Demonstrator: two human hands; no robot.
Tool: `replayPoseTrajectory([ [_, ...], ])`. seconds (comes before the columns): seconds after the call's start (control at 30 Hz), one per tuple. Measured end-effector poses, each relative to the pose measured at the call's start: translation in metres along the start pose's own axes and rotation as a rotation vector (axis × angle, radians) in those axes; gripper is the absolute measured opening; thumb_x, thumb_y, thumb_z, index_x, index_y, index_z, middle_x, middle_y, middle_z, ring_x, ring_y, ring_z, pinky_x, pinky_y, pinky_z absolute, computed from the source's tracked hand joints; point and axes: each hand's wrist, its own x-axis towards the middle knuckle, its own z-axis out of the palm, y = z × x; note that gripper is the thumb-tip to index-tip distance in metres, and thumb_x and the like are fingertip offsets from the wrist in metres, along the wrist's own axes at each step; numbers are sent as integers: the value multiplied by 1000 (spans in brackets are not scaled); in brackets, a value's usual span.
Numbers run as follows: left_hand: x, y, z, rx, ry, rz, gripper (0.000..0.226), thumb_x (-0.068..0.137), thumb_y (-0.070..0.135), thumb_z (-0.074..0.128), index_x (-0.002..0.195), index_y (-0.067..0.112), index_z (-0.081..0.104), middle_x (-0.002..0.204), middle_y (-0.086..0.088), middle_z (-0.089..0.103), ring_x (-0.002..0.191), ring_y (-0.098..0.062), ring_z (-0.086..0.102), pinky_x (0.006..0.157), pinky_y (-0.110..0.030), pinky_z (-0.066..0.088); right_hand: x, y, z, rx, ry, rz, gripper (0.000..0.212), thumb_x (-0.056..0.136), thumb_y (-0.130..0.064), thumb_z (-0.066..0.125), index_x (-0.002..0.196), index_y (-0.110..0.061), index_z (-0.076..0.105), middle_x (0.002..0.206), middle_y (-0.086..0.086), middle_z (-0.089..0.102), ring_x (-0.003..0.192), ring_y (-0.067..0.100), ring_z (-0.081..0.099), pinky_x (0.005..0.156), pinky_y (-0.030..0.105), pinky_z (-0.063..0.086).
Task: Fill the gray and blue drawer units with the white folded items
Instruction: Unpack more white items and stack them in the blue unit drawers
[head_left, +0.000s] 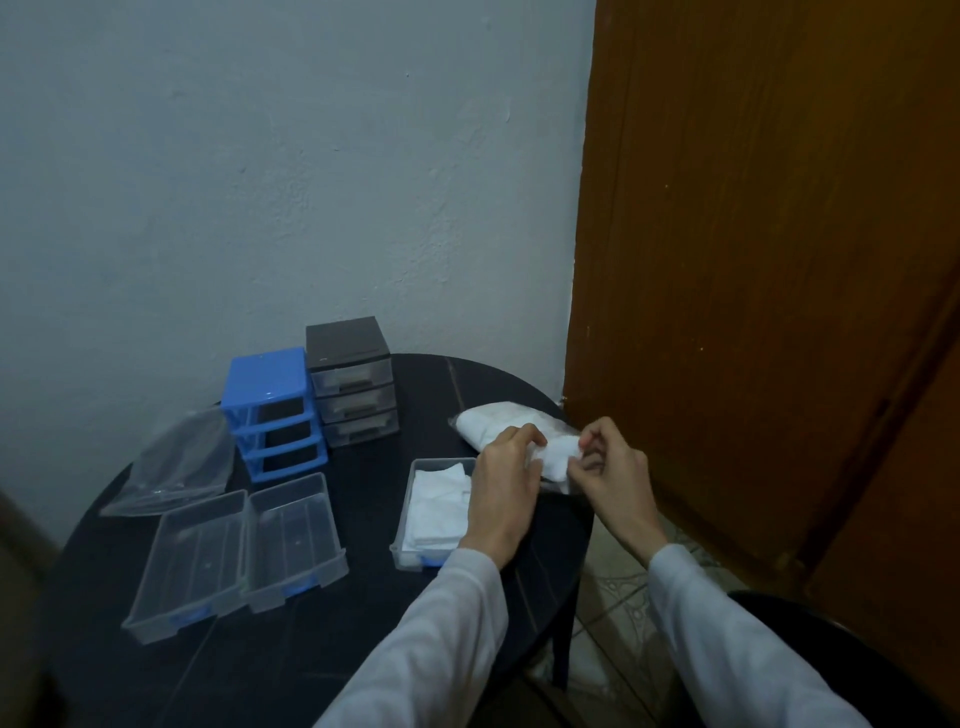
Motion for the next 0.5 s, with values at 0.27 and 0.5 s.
replayPoseTrajectory([
  [0.27,-1,-1,1,-41,2,-31,15,85,6,60,98,14,63,101,-3,65,89,-14,58,75,-18,42,-4,0,-11,-20,-26,17,19,79,1,59,88,-12,50,81,5,55,73,14,55,64,25,46],
  [0.5,-6,3,0,-118,-50,-89,15,84,5,59,93,17,61,98,-6,67,91,-19,60,76,-20,44,-4,-11,-26,17,70,-52,16,79,5,57,84,-7,50,75,3,50,65,12,47,58,22,39],
])
